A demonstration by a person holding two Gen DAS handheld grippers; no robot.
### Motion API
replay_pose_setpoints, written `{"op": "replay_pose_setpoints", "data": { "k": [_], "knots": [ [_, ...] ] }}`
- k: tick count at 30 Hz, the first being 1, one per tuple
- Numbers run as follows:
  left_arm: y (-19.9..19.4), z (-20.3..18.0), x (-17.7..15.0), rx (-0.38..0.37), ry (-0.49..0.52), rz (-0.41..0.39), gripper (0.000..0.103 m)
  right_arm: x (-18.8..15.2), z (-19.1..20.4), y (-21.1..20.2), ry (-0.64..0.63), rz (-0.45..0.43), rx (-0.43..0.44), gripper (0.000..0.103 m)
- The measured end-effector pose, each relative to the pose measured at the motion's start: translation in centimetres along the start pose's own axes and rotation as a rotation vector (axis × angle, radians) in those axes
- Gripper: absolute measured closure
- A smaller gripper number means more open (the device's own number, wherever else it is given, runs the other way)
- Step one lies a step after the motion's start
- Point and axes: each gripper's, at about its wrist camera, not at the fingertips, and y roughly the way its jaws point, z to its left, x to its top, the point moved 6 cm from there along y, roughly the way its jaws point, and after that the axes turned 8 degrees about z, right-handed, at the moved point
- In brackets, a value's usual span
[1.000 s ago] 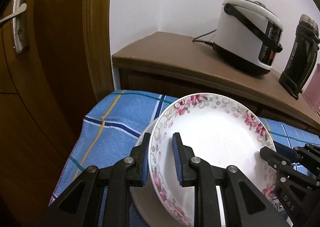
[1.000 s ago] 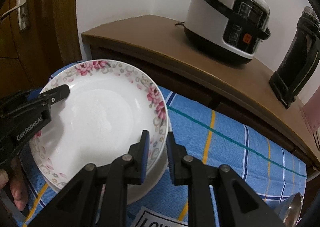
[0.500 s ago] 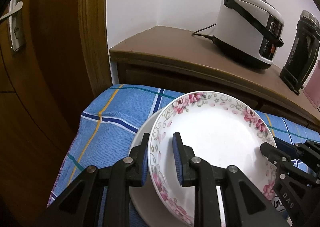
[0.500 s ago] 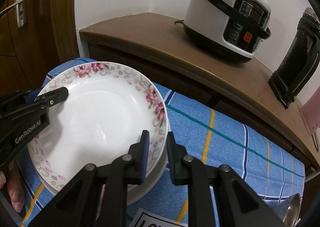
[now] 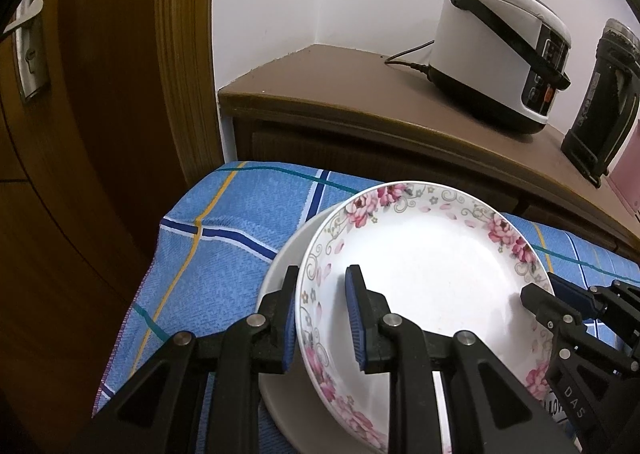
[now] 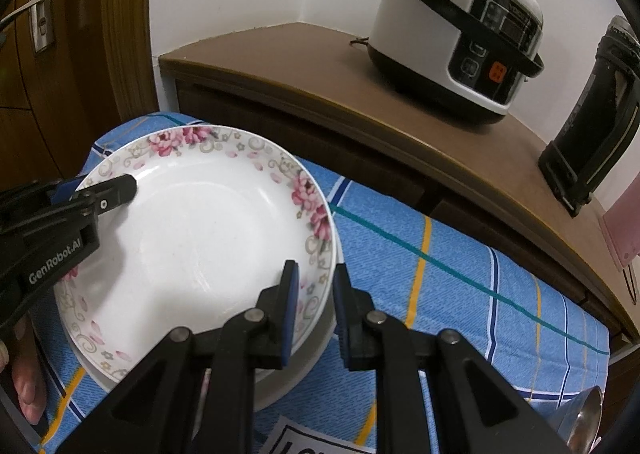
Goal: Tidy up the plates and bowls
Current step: 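Open both grippers and pull them away from the stacked plates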
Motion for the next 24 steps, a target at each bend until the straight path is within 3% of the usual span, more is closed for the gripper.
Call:
{"op": "replay_pose_setpoints", "data": {
  "k": [19, 24],
  "knots": [
    [0.3, 0.0, -0.3, -0.003, 0.001, 0.018, 0.077, 0.1, 0.2, 0.0, -0.018, -0.004, -0.01, 0.086],
    [0.2, -1.1, -0.8, 0.019, 0.062, 0.029, 0.051, -0.3, 0.7, -0.1, -0.04, 0.015, 0.02, 0.078]
  ]
}}
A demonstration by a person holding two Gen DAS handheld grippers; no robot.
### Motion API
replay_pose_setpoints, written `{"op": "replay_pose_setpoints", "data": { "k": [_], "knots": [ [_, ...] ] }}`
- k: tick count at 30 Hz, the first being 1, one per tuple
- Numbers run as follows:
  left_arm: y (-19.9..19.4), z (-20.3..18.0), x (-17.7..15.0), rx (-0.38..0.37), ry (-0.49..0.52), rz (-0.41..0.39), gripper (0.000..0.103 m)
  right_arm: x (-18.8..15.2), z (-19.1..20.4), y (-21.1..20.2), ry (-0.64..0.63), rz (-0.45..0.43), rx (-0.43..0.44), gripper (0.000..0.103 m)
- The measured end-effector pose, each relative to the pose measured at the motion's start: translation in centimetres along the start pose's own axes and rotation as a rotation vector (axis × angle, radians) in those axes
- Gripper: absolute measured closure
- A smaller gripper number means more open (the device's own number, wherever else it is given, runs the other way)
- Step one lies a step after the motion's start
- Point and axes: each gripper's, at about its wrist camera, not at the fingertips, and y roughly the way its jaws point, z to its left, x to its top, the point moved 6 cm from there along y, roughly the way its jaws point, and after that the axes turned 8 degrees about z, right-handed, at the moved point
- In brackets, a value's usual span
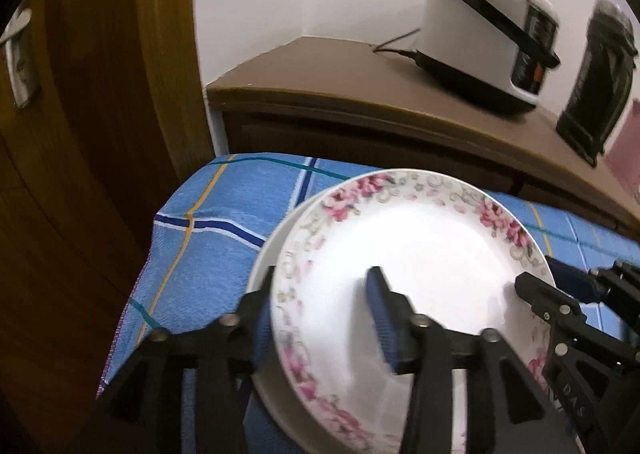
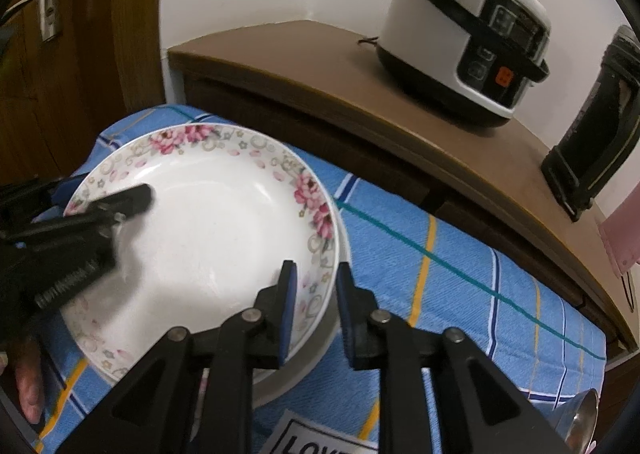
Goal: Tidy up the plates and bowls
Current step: 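Open both grippers and pull them away from the stacked plates, then move both grippers to the red-flowered plate rim and close on it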
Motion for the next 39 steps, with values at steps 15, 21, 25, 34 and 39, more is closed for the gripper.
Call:
{"op": "replay_pose_setpoints", "data": {
  "k": [15, 21, 25, 34, 39],
  "knots": [
    [-3.1, 1.9, -0.1, -0.006, -0.097, -0.14, 0.04, -6.9, -5.6, -7.9, 0.149, -0.103, 0.019, 0.055],
    [-5.9, 0.6, -0.7, 0.102, -0.033, -0.238, 0.04, -12.8, -10.0, -10.1, 0.205, -0.079, -0.04, 0.055],
    [-8.1, -1.5, -2.8, 0.041, -0.023, -0.201, 0.04, -15.4, -12.0, -10.6, 0.223, -0.05, -0.052, 0.055],
    [-11.5, -10.0, -10.5, -0.148, 0.174, -0.107, 0.04, -18.8, -12.8, -10.7, 0.219, -0.002, -0.038, 0.056],
    [-11.9, -11.6, -12.0, -0.171, 0.194, -0.082, 0.041, -19.5, -12.5, -10.4, 0.211, 0.019, -0.03, 0.056]
  ]
}}
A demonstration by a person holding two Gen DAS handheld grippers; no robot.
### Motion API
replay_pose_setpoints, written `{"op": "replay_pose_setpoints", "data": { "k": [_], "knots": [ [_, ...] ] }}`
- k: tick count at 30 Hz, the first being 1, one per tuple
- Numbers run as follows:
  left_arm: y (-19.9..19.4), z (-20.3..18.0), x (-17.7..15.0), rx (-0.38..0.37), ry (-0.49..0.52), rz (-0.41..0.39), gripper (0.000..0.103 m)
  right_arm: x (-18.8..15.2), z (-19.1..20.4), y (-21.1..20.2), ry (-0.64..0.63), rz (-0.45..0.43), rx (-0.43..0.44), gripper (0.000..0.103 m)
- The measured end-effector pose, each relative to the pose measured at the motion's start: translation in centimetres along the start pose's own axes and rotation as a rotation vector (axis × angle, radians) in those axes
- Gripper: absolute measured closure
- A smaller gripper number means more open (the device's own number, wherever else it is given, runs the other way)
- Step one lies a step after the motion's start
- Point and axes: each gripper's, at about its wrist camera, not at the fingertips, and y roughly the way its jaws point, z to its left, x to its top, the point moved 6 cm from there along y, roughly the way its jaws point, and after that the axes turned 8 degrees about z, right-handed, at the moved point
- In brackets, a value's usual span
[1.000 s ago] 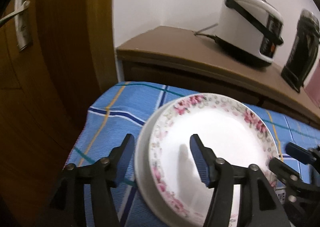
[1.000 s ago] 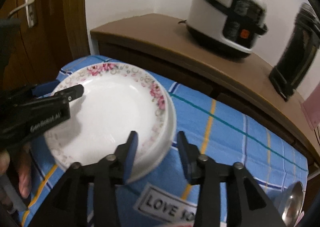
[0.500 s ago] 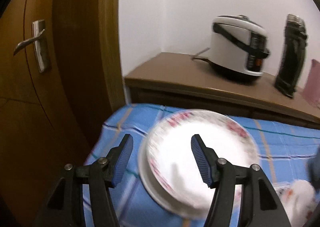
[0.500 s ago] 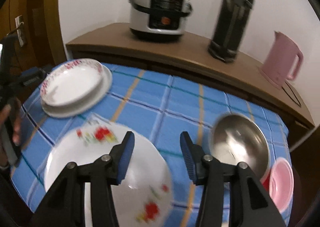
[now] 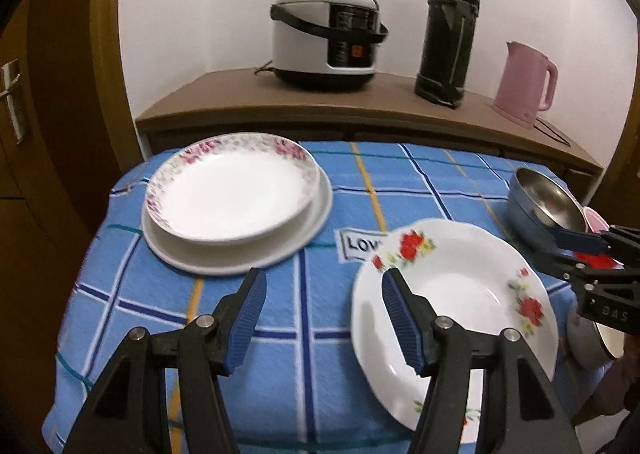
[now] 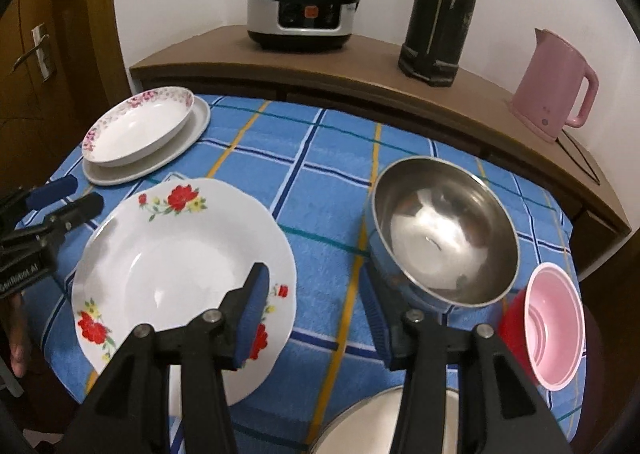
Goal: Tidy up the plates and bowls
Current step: 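Move both grippers to the red-flowered plate rim and close on it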
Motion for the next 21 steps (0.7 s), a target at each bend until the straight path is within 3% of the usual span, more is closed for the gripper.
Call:
{"op": "replay_pose_setpoints", "data": {
  "k": [8, 10, 11, 12, 14, 21],
  "knots": [
    [2.1, -2.1, -1.8, -0.051, 0.009, 0.078, 0.041, -1.1, 1.3, 1.3, -0.035, 0.054, 0.026, 0.061],
    [2.5, -2.3, -2.0, -0.053, 0.011, 0.093, 0.052, -1.4, 1.8, 1.8, -0.056, 0.075, 0.032, 0.07],
    [2.6, -2.3, -2.0, -0.059, 0.012, 0.104, 0.065, -1.6, 2.1, 1.9, -0.065, 0.083, 0.048, 0.075],
    [2.7, -2.4, -2.1, -0.068, 0.015, 0.113, 0.07, -1.6, 2.4, 1.9, -0.072, 0.085, 0.05, 0.077],
    [2.7, -2.6, -2.1, -0.079, 0.025, 0.115, 0.075, -1.7, 2.7, 1.8, -0.09, 0.08, 0.025, 0.076],
    [2.4, -2.3, -2.0, -0.045, 0.014, 0.088, 0.075, -1.6, 2.6, 1.1, -0.049, 0.034, 0.052, 0.082]
  ]
}}
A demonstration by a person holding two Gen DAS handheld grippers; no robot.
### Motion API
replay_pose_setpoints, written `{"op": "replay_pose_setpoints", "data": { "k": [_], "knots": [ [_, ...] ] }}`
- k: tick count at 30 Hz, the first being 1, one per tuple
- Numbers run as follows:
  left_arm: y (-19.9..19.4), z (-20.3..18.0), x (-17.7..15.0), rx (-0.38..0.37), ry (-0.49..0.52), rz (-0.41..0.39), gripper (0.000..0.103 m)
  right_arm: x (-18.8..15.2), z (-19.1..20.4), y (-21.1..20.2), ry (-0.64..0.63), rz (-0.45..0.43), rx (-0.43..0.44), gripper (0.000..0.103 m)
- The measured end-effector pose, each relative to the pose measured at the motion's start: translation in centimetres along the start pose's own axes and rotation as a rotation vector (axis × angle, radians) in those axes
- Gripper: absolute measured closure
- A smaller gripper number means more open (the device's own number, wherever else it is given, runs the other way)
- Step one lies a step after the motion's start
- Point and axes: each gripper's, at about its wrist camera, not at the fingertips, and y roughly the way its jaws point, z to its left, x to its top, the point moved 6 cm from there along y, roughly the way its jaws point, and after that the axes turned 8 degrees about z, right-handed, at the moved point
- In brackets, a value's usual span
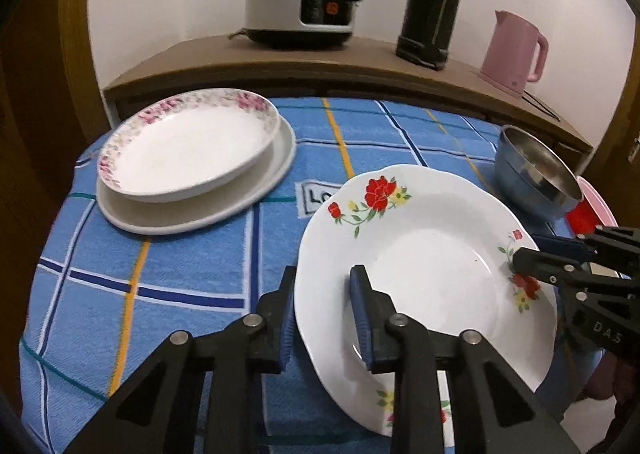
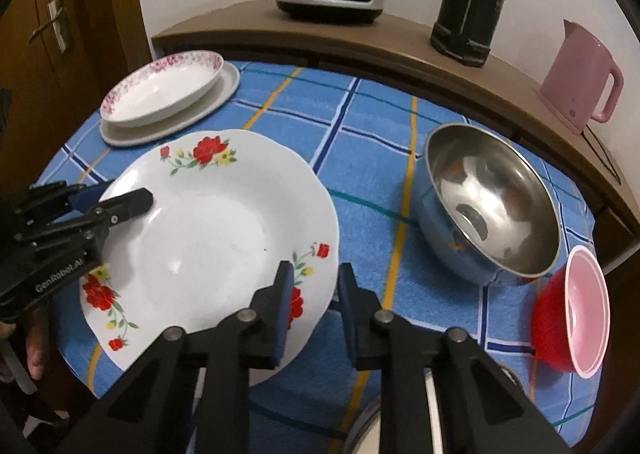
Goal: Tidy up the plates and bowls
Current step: 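Move both grippers to the red-flowered plate rim and close on it, then lift the red-flowered plate and carry it toward the plate stack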
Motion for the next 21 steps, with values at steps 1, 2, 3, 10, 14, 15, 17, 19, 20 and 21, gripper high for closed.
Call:
{"op": "replay_pose_setpoints", "data": {
  "k": [1, 2, 3, 10, 14, 15, 17, 19, 20, 21],
  "knots": [
    [-0.1, 0.1, 0.1, 0.007, -0.003, -0.009, 0.075, 0.1, 0.3, -0.2, -0.001, -0.009, 0.002, 0.082],
    [-0.4, 0.4, 0.3, 0.016, -0.007, -0.022, 0.074, 0.2, 0.4, -0.3, 0.001, -0.015, 0.007, 0.082],
    [-0.6, 0.7, 0.5, 0.019, -0.009, -0.031, 0.074, 0.4, 0.6, -0.4, 0.002, -0.024, 0.015, 0.083],
    [-1.5, 2.7, 1.9, 0.033, -0.043, -0.077, 0.074, 1.4, 1.8, -0.5, 0.025, -0.076, 0.056, 0.084],
    [-1.6, 3.6, 2.7, 0.041, -0.059, -0.1, 0.073, 1.9, 2.4, -0.4, 0.024, -0.096, 0.05, 0.084],
    [-1.7, 3.7, 2.9, 0.045, -0.06, -0.104, 0.073, 2.1, 2.5, -0.5, 0.022, -0.1, 0.05, 0.084],
    [-1.9, 4.1, 3.3, 0.049, -0.064, -0.114, 0.073, 2.5, 2.8, -0.6, 0.021, -0.113, 0.049, 0.084],
    [-2.1, 4.6, 3.9, 0.05, -0.07, -0.128, 0.073, 3.1, 3.0, -0.8, 0.021, -0.13, 0.049, 0.084],
    [-2.1, 4.9, 4.1, 0.05, -0.077, -0.137, 0.073, 3.4, 3.1, -0.9, 0.021, -0.138, 0.051, 0.084],
    [-2.2, 5.1, 4.3, 0.051, -0.083, -0.145, 0.073, 3.7, 3.2, -0.9, 0.02, -0.145, 0.05, 0.084]
  ]
}}
